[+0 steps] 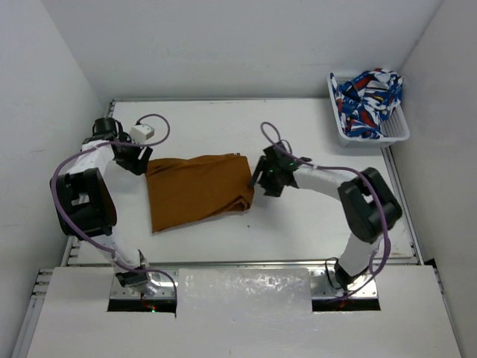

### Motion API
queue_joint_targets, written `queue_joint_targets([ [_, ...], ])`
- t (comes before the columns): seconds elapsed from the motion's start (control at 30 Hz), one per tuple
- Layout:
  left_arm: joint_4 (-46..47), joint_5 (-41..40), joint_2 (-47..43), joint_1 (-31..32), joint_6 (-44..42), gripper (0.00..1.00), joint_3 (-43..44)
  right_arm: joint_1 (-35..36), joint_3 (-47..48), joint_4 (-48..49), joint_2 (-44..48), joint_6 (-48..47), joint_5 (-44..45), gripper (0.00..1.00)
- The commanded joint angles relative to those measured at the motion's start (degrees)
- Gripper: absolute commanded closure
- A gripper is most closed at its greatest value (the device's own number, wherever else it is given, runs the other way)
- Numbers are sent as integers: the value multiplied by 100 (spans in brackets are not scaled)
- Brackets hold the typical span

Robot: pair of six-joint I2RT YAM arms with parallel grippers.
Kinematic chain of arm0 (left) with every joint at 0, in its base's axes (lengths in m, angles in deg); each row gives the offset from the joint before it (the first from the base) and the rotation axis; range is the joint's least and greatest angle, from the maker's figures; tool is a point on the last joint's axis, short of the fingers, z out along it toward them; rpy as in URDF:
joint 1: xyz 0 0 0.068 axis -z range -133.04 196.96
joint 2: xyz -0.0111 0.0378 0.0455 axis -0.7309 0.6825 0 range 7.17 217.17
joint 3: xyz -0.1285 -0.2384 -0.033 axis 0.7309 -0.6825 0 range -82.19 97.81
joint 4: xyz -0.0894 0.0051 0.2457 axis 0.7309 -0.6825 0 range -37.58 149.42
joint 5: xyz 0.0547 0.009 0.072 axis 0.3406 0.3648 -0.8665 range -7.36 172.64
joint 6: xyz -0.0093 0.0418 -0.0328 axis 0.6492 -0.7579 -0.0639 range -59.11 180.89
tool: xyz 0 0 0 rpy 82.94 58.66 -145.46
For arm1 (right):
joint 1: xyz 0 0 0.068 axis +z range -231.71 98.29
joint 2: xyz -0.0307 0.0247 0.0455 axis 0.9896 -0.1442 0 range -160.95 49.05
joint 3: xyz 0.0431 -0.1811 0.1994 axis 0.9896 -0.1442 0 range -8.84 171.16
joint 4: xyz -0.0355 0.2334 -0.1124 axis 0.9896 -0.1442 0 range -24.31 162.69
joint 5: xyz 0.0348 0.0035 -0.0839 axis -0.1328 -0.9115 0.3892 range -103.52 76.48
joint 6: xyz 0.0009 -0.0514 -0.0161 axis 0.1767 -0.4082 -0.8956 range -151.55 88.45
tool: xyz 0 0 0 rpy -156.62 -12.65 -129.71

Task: Fold and stack the trousers
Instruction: Fold the trousers, then neatly place the folded trousers to the corner

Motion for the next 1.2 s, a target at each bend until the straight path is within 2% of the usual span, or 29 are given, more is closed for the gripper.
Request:
queue_joint_targets([
  [0.0, -464, 259, -452, -27, -964, 36, -28, -476, -130, -685, 884, -815, 817, 33],
  [0.1, -632, 391, -619, -27, -1818, 36, -239, -566, -61, -739, 1166, -1614, 1012, 34],
  [0.23, -185, 444, -479, 43, -2094, 31, -301, -531, 203, -380, 1131, -2373, 251, 34],
  [0.27, -27, 453, -426, 87, -2068, 29, -240, -531, 212, -109, 1097, -2461, 5, 34],
  [0.33, 219, 374, -216, 157, -1411, 28, -108, -417, 230, 165, 1044, -2637, -365, 35],
  [0.4, 229, 662, -75, 158, -954, 26, 130, -285, 273, 491, 956, -2803, -762, 37],
  [0.47, 246, 909, -13, 175, -942, 24, 43, -180, 352, 641, 868, -2944, -824, 46],
  [0.53, 404, 814, -56, 262, -924, 23, -124, 22, 650, 633, 649, -3217, -920, 53],
  [0.63, 501, 568, -83, 316, -1223, 23, -388, 382, 1099, 545, 315, -3691, -1184, 54],
  [0.73, 826, 321, 66, 316, -1083, 27, -459, 656, 1284, 597, -27, -3859, -1447, 63],
  [0.8, 748, 452, 267, 316, -978, 28, -284, 665, 1206, 650, -204, -3702, -1492, 75],
  [0.9, 1176, 113, 496, 360, -356, 31, -222, 665, 1170, 335, -590, -3937, -1448, 87],
  [0.93, 1570, -64, 575, 351, -66, 38, -169, 665, 1153, 134, -791, -4025, -1439, 90],
  [1.0, 1879, -607, 864, 342, 699, 44, 93, 665, 1004, -148, -977, -4350, -1317, 99],
  [1.03, 1977, -819, 1049, 316, 1128, 46, 269, 665, 855, -280, -1117, -4517, -1107, 100],
  [1.17, 2040, -883, 1305, 263, 1815, 46, 551, 665, 678, -431, -1320, -4816, -781, 100],
])
